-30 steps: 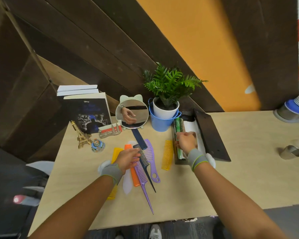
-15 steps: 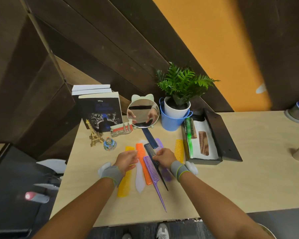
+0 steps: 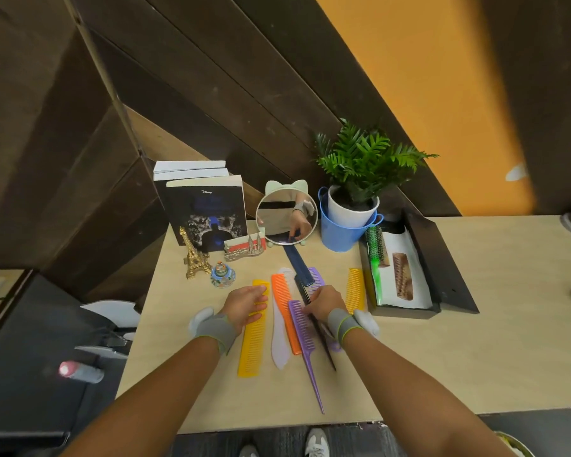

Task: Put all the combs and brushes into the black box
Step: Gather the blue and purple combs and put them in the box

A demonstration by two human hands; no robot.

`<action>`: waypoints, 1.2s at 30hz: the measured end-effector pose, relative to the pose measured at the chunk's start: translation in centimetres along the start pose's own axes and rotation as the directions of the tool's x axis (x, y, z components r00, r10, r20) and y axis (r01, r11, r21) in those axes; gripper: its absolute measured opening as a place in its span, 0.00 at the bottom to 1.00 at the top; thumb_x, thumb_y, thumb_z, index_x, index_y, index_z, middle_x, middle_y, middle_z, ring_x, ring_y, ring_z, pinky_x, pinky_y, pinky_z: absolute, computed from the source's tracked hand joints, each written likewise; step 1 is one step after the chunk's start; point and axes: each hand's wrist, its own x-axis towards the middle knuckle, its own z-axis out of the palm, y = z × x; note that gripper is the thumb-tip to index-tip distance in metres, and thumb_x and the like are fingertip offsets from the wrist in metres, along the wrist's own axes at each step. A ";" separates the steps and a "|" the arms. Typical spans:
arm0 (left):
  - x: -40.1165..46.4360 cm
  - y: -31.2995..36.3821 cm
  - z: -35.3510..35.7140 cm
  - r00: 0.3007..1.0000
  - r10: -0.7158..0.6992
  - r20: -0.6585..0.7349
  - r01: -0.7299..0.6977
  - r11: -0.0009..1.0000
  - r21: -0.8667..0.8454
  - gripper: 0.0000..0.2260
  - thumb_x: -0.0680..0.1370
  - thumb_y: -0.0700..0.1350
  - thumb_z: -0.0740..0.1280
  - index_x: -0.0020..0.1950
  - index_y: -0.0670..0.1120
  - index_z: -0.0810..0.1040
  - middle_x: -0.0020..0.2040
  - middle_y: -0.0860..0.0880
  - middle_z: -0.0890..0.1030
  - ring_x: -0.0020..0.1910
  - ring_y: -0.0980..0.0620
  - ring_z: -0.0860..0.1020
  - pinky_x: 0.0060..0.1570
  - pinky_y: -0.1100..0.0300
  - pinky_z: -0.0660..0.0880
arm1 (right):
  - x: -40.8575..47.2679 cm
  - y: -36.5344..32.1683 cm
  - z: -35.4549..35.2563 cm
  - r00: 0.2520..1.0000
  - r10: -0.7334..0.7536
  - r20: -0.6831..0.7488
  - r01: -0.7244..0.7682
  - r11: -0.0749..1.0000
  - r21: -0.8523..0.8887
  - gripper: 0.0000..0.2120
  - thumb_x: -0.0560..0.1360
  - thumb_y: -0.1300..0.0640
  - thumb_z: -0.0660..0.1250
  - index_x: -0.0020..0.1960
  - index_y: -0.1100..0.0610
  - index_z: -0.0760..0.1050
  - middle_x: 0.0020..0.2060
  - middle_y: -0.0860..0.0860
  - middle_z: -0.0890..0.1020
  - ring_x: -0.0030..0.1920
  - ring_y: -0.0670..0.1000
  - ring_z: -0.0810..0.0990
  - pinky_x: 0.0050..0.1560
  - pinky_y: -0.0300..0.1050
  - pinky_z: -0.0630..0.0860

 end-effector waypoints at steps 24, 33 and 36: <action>-0.4 5.6 8.3 0.955 0.237 0.177 -0.234 0.971 -0.041 0.05 0.73 0.44 0.71 0.37 0.48 0.78 0.26 0.56 0.79 0.26 0.61 0.71 0.29 0.69 0.64 | -0.8 1.5 -8.8 0.982 -0.071 0.175 -0.092 0.626 0.775 0.13 0.78 0.48 0.61 0.39 0.53 0.76 0.34 0.48 0.80 0.30 0.44 0.74 0.33 0.36 0.71; -1.0 6.3 7.7 0.954 0.249 0.164 -0.218 0.958 -0.189 0.04 0.76 0.41 0.67 0.41 0.46 0.78 0.26 0.55 0.83 0.25 0.61 0.80 0.30 0.70 0.77 | 0.5 1.4 -6.6 0.957 0.017 0.289 -0.182 0.813 0.554 0.12 0.78 0.58 0.62 0.35 0.55 0.70 0.30 0.52 0.74 0.27 0.46 0.71 0.29 0.37 0.69; -1.1 5.6 5.9 0.965 0.247 0.089 -0.224 0.952 -0.210 0.04 0.75 0.41 0.67 0.41 0.45 0.79 0.27 0.54 0.83 0.25 0.60 0.80 0.30 0.68 0.78 | 1.4 1.3 -5.1 0.958 0.066 0.279 -0.199 0.854 0.481 0.11 0.74 0.60 0.68 0.34 0.57 0.72 0.29 0.53 0.74 0.24 0.47 0.70 0.26 0.38 0.71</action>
